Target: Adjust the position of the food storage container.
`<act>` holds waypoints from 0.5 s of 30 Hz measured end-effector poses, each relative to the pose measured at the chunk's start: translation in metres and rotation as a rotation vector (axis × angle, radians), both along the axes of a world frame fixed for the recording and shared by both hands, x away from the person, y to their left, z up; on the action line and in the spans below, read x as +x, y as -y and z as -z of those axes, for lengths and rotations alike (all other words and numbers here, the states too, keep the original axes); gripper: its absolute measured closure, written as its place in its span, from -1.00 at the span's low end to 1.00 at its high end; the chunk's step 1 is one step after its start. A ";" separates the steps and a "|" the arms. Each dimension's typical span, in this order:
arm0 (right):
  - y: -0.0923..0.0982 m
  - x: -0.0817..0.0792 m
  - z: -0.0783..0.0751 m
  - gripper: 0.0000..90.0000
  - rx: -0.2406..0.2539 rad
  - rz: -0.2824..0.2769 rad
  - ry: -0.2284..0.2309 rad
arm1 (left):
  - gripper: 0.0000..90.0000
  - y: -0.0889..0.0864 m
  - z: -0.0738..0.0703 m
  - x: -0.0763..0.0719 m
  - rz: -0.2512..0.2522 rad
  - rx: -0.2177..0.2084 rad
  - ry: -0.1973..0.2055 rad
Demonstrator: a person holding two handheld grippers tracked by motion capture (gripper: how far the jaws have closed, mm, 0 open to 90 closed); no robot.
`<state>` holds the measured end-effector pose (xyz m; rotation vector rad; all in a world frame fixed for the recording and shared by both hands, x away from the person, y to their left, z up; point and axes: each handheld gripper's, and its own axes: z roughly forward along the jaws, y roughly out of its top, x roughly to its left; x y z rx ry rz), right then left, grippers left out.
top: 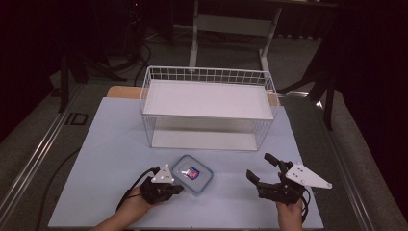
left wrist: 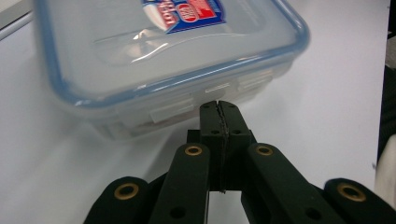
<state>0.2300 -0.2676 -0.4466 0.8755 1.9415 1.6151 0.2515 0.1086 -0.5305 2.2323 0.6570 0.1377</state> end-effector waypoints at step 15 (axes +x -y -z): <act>-0.002 0.000 0.001 -0.69 -0.019 -0.005 -0.005 | 1.00 -0.042 -0.032 -0.002 -0.114 -0.077 0.084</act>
